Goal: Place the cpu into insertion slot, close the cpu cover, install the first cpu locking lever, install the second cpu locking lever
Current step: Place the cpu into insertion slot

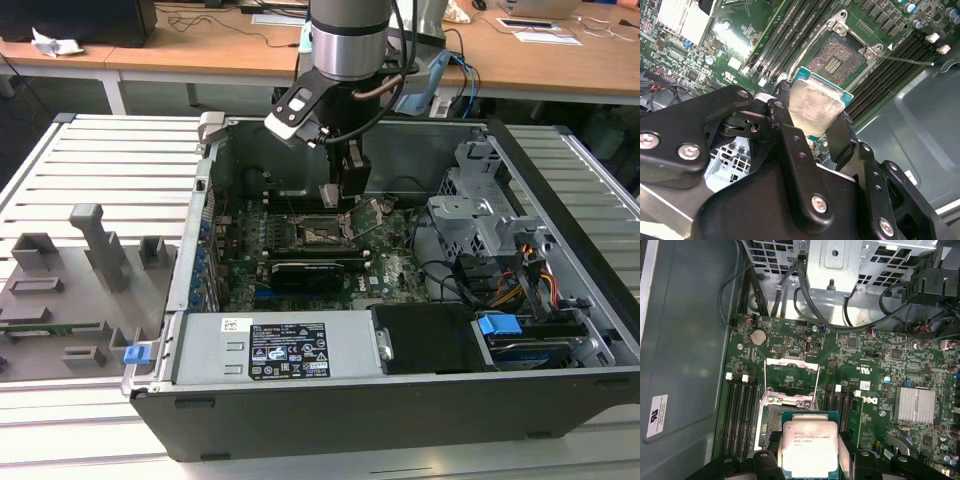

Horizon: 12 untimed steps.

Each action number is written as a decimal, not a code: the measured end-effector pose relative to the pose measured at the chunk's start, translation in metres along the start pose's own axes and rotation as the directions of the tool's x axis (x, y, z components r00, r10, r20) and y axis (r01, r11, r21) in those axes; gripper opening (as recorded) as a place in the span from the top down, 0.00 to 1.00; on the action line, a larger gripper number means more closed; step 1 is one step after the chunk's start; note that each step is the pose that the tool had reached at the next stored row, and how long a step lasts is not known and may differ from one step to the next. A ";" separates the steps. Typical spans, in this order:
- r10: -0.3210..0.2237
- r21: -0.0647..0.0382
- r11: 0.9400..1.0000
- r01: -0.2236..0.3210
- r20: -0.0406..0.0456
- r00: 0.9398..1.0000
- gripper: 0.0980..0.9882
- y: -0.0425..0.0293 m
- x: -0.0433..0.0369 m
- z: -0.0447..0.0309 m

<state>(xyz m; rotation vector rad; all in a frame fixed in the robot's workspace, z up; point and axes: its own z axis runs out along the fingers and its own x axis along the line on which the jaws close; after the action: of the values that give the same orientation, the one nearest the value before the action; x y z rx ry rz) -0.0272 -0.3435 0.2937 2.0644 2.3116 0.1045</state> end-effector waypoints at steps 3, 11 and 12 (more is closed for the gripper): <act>0.000 0.000 1.000 0.000 0.000 1.000 0.51 -0.0001 0.0000 0.0012; 0.000 0.001 1.000 0.000 0.000 1.000 0.51 -0.0004 -0.0001 0.0044; 0.000 0.001 1.000 0.000 0.000 1.000 0.51 -0.0004 -0.0001 0.0046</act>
<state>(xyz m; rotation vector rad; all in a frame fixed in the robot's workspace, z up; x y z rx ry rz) -0.0273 -0.3435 0.2890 2.0647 2.3120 0.1037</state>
